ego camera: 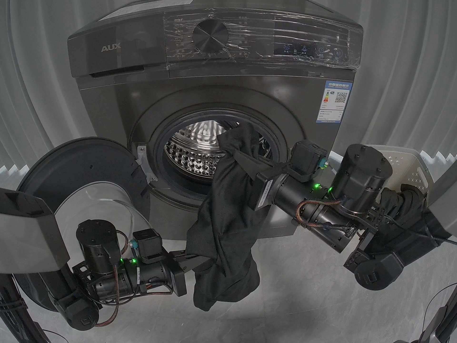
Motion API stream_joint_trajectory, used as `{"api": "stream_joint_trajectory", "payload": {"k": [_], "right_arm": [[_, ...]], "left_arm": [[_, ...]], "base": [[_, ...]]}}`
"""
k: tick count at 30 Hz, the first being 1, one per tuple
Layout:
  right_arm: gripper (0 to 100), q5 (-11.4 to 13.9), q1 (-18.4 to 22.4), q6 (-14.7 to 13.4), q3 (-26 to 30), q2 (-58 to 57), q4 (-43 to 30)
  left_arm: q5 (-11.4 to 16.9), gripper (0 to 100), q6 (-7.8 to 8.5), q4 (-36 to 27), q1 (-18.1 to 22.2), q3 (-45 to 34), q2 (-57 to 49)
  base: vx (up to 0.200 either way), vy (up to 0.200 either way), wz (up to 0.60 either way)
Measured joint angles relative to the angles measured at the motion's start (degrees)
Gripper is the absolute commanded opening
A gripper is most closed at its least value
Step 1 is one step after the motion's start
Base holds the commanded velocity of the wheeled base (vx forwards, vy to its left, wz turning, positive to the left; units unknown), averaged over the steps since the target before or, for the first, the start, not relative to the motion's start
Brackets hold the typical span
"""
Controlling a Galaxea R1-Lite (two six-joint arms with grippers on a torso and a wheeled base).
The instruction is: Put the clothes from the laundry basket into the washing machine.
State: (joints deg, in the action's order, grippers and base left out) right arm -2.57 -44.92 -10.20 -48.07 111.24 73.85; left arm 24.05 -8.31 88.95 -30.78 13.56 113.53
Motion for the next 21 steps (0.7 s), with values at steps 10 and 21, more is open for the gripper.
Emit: {"api": "stream_joint_trajectory", "payload": {"k": [10, 21], "right_arm": [[100, -0.9, 1.3, 0.3, -0.5, 3.5, 0.7], [100, -1.6, 4.1, 3.4, 2.1, 4.2, -0.1]], "left_arm": [[-2.0, 0, 0.35, 0.0, 0.4, 1.8, -0.7], [-11.1, 0, -1.87, 0.0, 0.0, 7.4, -0.9]], "base": [[0.000, 0.000, 0.00], [0.000, 0.000, 0.00]]}}
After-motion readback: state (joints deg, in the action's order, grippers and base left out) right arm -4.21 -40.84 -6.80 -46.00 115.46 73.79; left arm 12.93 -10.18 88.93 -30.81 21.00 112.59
